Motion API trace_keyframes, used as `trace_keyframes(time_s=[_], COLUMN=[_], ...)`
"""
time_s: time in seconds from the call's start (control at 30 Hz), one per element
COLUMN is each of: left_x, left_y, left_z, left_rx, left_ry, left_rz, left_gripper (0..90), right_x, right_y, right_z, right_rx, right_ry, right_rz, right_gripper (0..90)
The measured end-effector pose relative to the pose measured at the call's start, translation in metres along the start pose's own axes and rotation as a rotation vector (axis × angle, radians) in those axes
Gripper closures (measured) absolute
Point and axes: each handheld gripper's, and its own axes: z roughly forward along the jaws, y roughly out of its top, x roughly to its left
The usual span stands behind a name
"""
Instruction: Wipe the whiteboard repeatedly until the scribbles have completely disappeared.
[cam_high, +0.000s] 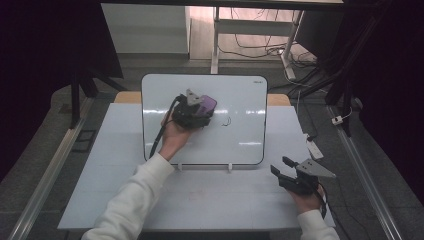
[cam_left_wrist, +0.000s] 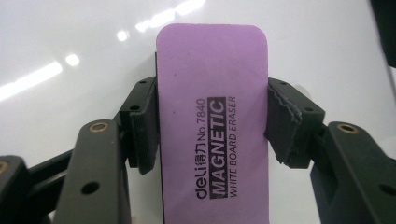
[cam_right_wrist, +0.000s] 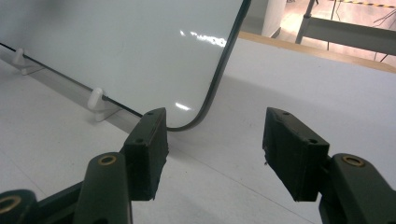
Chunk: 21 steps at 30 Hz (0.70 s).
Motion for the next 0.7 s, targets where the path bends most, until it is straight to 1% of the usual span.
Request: trace_keyframes(time_s=[0.07,0.1,0.17,0.23,0.33,0.43,0.57,0.6,0.67,0.7], left_x=[0.002,0.001,-0.004,-0.011,-0.026,-0.046,-0.076,-0.082,-0.089,-0.089], left_y=[-0.003,-0.003,-0.003,-0.002,0.0,0.003,0.004,0.003,0.002,0.001], left_z=[-0.002,-0.002,0.0,0.005,0.014,0.026,0.042,0.045,0.047,0.046], left_rx=[-0.004,-0.003,0.004,0.007,0.009,0.014,0.037,0.042,0.05,0.048], left_ry=[-0.001,0.006,0.022,0.008,-0.019,-0.055,-0.123,-0.132,-0.124,-0.131], left_rz=[-0.009,-0.002,0.02,0.028,0.042,0.066,0.113,0.128,0.16,0.161], left_gripper=[41.3,41.3,41.3,41.3,41.3,41.3,41.3,41.3,41.3,41.3], right_x=[0.0,0.0,0.0,0.001,0.001,0.0,0.001,0.001,0.001,0.0], right_y=[0.0,0.0,0.0,0.001,0.001,0.001,0.001,0.001,0.001,0.001], right_z=[0.0,0.0,0.001,0.001,0.001,0.001,0.002,0.002,0.002,0.001], right_rx=[0.001,0.0,-0.002,-0.001,0.0,0.0,0.001,0.002,0.001,-0.002], right_ry=[-0.001,-0.002,0.001,0.0,0.001,0.002,0.006,0.006,0.005,0.005], right_rz=[0.002,0.002,0.0,-0.002,-0.003,-0.003,-0.004,-0.003,-0.003,-0.001], right_gripper=[40.3,40.3,40.3,40.3,40.3,40.3,40.3,40.3,40.3,40.3])
